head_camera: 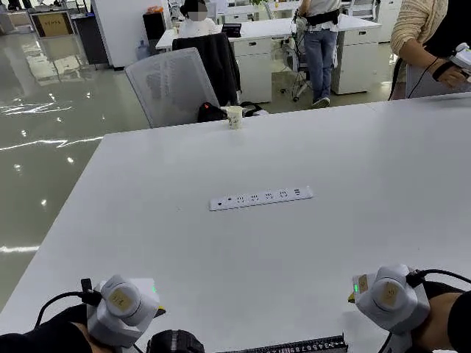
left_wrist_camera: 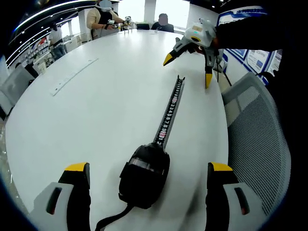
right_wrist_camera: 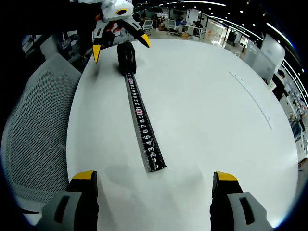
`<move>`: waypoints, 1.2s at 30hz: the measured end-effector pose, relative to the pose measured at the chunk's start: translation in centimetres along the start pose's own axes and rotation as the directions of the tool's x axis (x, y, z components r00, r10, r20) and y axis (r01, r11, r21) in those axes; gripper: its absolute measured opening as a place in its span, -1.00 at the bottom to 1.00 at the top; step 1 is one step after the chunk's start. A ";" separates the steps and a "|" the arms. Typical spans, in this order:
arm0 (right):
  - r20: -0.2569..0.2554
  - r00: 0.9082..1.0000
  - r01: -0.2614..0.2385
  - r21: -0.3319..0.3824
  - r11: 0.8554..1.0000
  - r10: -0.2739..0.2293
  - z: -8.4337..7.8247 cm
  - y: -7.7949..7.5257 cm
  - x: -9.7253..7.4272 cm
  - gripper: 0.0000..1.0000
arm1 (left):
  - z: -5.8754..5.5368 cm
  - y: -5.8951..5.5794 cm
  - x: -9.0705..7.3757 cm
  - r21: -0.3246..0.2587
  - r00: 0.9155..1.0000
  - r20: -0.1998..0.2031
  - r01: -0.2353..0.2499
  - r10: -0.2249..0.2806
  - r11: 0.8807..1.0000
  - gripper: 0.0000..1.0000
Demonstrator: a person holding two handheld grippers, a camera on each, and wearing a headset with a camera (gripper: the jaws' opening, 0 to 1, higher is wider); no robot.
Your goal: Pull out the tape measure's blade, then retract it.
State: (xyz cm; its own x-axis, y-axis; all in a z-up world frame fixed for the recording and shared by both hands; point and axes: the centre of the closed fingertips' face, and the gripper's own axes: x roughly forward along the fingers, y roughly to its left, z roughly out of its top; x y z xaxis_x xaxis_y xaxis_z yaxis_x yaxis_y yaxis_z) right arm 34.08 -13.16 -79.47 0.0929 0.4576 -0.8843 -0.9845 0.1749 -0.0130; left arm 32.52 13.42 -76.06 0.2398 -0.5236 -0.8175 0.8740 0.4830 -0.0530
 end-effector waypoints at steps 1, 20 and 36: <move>0.000 1.000 -0.001 0.004 1.000 0.001 0.0 0.0 0.0 0.98 | 0.0 0.1 0.0 -0.010 1.000 0.005 -0.005 0.005 1.000 0.98; 0.205 0.959 0.131 0.289 0.948 -0.195 -0.1 -1.4 -3.5 0.98 | 0.0 2.8 -2.7 -0.334 0.941 0.227 -0.167 0.251 0.928 0.98; 0.306 0.885 0.205 0.420 0.884 -0.351 -1.5 -0.5 -7.2 0.98 | -3.2 1.2 -5.3 -0.396 0.901 0.242 -0.247 0.360 0.884 0.98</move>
State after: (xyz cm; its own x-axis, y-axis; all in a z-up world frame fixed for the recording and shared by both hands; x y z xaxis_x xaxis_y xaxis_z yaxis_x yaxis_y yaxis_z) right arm 33.67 -17.88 -73.79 0.4729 0.6103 -0.6355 -0.7888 0.6147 0.0034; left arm 30.97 19.05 -73.65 0.6329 -0.4678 -0.6169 0.5463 0.8345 -0.0722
